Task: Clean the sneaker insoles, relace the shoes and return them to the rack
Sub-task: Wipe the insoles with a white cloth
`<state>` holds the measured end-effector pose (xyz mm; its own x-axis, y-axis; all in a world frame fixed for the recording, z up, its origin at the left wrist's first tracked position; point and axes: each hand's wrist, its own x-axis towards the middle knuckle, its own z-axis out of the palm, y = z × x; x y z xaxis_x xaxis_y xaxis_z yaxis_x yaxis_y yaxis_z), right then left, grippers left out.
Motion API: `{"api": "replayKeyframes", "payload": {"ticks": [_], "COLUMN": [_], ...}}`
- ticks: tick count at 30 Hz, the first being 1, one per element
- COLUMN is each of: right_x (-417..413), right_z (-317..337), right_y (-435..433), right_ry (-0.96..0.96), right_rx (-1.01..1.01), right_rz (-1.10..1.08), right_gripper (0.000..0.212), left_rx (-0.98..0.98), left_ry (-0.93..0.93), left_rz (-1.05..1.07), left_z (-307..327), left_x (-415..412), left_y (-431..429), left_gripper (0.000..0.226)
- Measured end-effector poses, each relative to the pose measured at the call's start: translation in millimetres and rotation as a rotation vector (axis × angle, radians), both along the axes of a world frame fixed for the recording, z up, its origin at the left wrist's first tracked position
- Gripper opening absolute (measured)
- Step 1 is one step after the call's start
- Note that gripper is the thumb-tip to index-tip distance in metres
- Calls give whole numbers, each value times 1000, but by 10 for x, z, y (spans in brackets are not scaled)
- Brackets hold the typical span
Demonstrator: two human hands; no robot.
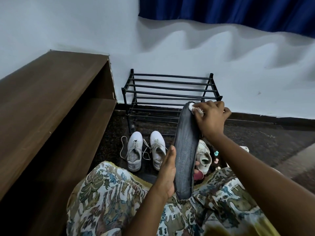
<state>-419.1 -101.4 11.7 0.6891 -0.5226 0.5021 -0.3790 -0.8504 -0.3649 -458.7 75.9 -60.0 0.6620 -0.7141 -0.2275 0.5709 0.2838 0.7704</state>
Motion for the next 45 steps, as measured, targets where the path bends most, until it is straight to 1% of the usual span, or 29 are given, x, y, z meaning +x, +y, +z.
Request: {"api": "replayKeyframes", "payload": {"ticks": [2, 5, 8, 11, 14, 17, 20, 23, 26, 28, 30, 32, 34, 35, 37, 39, 40, 42, 45], "right_x": [-1, -85, -316, -643, -960, -1126, -1140, -1040, -856, -706, -568, -432, -317, -271, -175, -103, -81, -20, 2], "right_z": [-23, -126, -236, -384, -613, -811, -966, -1056, -1079, -1055, -1015, -1029, -1080, -1105, -1151, -1176, -1164, -1143, -1141], "right_y": [72, 273, 524, 720, 820, 796, 724, 689, 637, 569, 490, 382, 260, 214, 151, 126, 131, 107, 51], "right_ry": [44, 124, 156, 273, 344, 389, 426, 464, 541, 607, 629, 563, 425, 355, 227, 115, 61, -11, -27], "right_rx": [-16, -56, -94, -76, 11, 33, 54, 89, 60, 40, 75, 209, 409, 513, 793, 1069, 1179, 1347, 1477], "right_rz": [44, 254, 415, 567, 680, 697, 702, 709, 732, 731, 713, 684, 622, 586, 514, 438, 394, 300, 185], "right_gripper": [19, 19, 21, 24, 21, 21, 22, 23, 25, 27, 27, 24, 20, 18, 19, 23, 24, 24, 20], "left_rx": [23, 22, -24, -64, -26, -39, -26, 12, 66, 93, 117, 163, 308, 345, 399, 510, 531, 577, 707], "left_ry": [11, 57, 185, 318, 371, 453, 548, 625, 670, 689, 706, 724, 725, 736, 761, 749, 746, 752, 838], "left_rz": [4, 22, 106, 162, 220, 282, 386, 493, 573, 641, 723, 836, 926, 959, 1043, 1074, 1113, 1165, 1221], "left_z": [-13, -32, -60, -107, -179, -287, -438, -585, -768, -887, -1048, -1261, -1469, -1552, -1737, -1900, -1989, -2216, -2429], "left_x": [3, 11, 49, 108, 185, 233, 290, 390, 551, 645, 727, 801, 852, 858, 886, 920, 940, 995, 988], "left_y": [-5, -12, -6, 45, 78, 82, 75, 40, 6, -36, -73, -114, -127, -100, -72, -37, -12, 6, 101], "left_gripper": [64, 60, 56, 68, 75, 81, 76, 75, 77, 69, 55, 46, 40, 38, 36, 39, 40, 42, 48]}}
